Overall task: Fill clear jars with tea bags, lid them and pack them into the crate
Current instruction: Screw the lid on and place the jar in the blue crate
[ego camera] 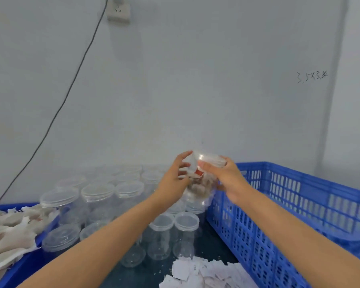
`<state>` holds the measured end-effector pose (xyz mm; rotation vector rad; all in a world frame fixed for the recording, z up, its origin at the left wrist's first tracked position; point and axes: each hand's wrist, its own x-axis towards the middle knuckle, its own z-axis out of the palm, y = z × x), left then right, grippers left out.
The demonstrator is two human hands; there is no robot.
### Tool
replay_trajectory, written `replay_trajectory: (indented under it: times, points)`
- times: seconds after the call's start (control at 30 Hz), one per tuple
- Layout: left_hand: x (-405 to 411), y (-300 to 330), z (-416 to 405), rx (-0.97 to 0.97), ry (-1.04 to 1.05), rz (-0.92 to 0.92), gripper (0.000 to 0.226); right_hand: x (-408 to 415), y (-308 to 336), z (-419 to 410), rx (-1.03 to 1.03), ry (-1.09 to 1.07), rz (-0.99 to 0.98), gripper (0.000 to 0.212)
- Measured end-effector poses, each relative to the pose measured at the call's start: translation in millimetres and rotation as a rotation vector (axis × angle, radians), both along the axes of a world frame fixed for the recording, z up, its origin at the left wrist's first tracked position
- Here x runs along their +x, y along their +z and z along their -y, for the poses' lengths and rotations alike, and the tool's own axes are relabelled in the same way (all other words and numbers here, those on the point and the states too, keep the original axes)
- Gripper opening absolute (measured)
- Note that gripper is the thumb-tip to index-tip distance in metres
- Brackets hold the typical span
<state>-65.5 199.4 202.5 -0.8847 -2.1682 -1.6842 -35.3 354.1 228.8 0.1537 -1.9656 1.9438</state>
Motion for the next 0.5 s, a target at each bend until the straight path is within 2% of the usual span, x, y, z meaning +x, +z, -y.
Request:
replay_trajectory:
  times: [0.07,0.2,0.3,0.4,0.5]
  points:
    - [-11,16,-27,-0.060,-0.046,-0.054,0.075,-9,18,-26,0.070,-0.023,-0.062,0.033]
    - [-34,43,-76,-0.123,-0.081,-0.145,0.082,-36,51,-77,0.228,-0.099,-0.108,0.069]
    - [-54,54,-110,-0.119,-0.066,-0.114,0.082,-54,63,-108,0.295,-0.212,-0.126,0.079]
    - [-77,52,-138,-0.158,-0.033,-0.129,0.074,-70,61,-136,0.426,-0.318,-0.107,0.083]
    - [-103,38,-158,-0.278,-0.009,-0.133,0.060,-88,43,-160,0.507,-0.357,-0.006,0.086]
